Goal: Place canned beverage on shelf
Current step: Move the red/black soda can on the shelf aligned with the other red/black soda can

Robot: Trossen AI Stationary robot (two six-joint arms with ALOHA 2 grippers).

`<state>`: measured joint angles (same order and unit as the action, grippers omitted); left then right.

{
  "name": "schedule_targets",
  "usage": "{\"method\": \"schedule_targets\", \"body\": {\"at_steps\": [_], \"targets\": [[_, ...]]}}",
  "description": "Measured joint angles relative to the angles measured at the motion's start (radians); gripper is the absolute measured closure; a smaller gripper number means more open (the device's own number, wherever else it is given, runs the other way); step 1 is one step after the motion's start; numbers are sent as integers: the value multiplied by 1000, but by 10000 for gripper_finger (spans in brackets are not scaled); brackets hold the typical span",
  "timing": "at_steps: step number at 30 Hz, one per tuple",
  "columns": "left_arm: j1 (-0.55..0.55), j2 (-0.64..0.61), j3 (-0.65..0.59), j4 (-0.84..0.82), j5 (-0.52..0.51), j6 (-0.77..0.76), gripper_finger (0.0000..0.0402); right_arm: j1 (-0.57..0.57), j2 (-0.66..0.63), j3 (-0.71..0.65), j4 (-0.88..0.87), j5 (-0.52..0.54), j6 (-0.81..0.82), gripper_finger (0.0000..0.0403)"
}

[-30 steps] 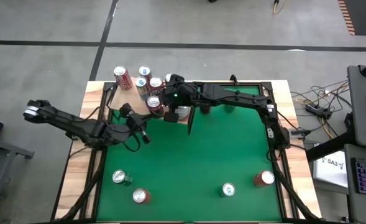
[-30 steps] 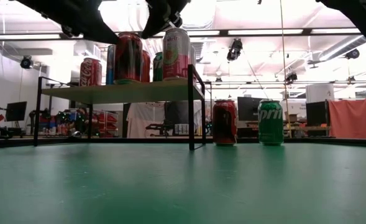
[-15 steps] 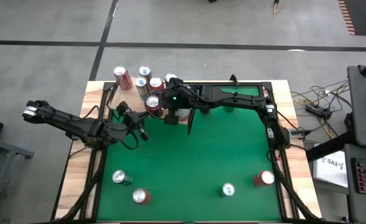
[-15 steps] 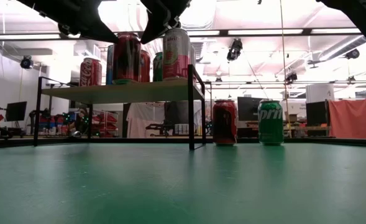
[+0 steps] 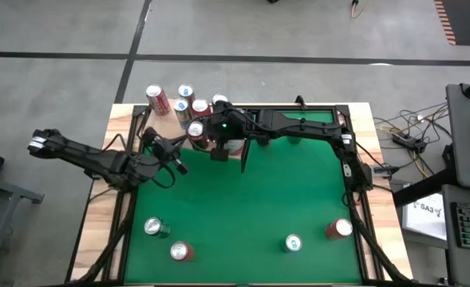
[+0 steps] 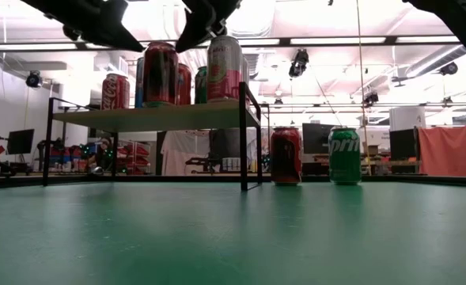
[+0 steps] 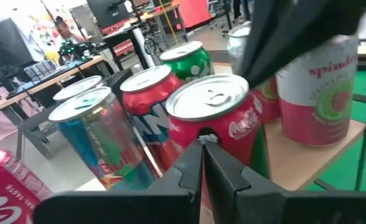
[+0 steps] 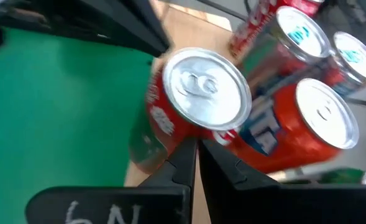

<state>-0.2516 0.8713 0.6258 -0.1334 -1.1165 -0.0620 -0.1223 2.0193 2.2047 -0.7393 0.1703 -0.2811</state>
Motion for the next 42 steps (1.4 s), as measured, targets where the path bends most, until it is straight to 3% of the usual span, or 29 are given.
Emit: {"method": "schedule_targets", "body": {"at_steps": [7,13,15,18,24,29,35,42], "targets": [[-8,-40,0,-37,16,-5,401,2,-2,0,14,-14,-4,390],[-10,-56,0,-161,257,-96,401,-6,-10,0,-17,43,-9,390],[-10,-47,0,-175,287,-119,401,-15,-10,0,-15,47,-17,390],[-5,-26,0,-172,284,-128,401,-24,-2,0,2,48,-22,390],[-2,1,0,-159,179,-131,401,-27,17,0,21,37,-27,390],[-2,-1,0,-158,172,-134,401,-26,25,0,19,34,-29,390],[-2,-3,0,-158,63,-145,401,-18,27,0,18,31,-27,390],[-2,-7,0,-162,54,-157,402,-8,27,0,15,32,-3,390]]}}
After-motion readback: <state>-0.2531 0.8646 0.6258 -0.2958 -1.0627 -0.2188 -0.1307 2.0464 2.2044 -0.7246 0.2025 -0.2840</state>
